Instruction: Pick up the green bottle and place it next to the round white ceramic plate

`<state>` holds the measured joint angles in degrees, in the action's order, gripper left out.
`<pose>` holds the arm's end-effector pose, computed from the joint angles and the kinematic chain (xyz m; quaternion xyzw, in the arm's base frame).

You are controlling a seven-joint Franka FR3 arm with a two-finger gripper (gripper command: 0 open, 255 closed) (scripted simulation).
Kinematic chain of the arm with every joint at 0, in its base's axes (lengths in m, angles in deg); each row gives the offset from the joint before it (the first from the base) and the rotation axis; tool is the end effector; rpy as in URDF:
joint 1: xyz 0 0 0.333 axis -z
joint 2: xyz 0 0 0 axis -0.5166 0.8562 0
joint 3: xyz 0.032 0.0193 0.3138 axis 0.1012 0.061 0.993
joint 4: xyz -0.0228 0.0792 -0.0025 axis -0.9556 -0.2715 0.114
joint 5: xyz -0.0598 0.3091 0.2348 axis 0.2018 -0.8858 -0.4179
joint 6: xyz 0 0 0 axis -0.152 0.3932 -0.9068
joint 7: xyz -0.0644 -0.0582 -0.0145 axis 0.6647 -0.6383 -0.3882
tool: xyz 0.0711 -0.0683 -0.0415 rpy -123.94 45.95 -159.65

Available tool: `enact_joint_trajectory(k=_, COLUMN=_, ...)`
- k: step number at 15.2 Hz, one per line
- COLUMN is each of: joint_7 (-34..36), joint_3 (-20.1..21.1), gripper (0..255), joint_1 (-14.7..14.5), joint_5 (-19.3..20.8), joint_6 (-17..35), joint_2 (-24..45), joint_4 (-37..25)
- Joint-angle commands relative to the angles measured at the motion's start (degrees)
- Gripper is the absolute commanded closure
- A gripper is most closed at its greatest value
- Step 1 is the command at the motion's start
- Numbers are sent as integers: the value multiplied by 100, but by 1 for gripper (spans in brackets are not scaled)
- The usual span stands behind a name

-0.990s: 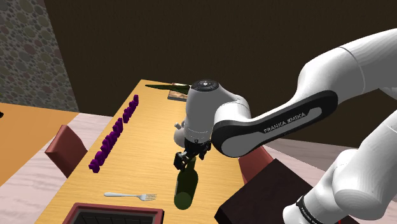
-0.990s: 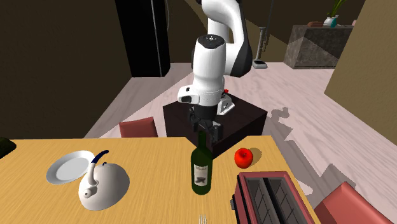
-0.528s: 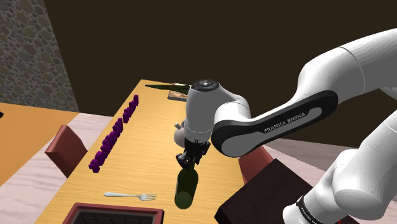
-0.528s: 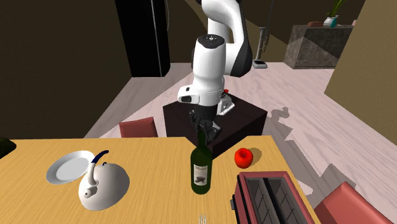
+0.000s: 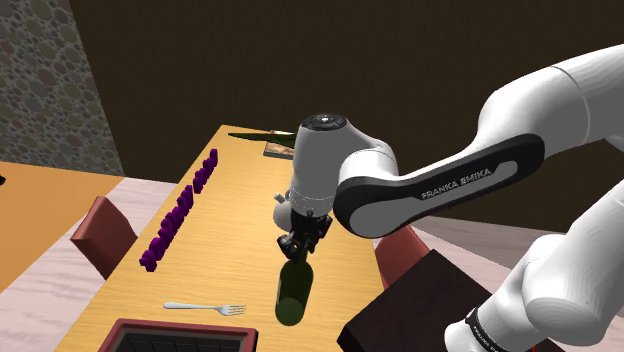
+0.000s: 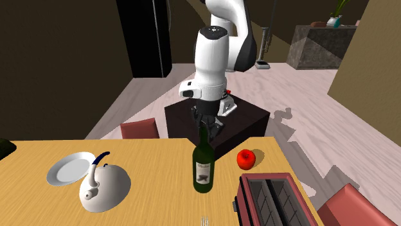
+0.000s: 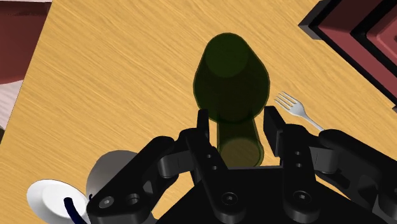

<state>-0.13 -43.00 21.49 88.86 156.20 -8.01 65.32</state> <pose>0.3872 0.3405 0.3716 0.9994 0.0188 0.0030 0.0289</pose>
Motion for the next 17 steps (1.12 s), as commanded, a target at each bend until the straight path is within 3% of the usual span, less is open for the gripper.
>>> enact_joint_trajectory(k=1, joint_7=-61, joint_3=-8, gripper=255, joint_1=3, joint_5=-72, joint_6=-147, joint_2=-105, joint_4=-59)
enact_joint_trajectory(k=17, joint_7=-340, joint_3=-100, gripper=255, joint_1=11, joint_5=-381, joint_6=-1369, joint_2=-643, joint_4=-824)
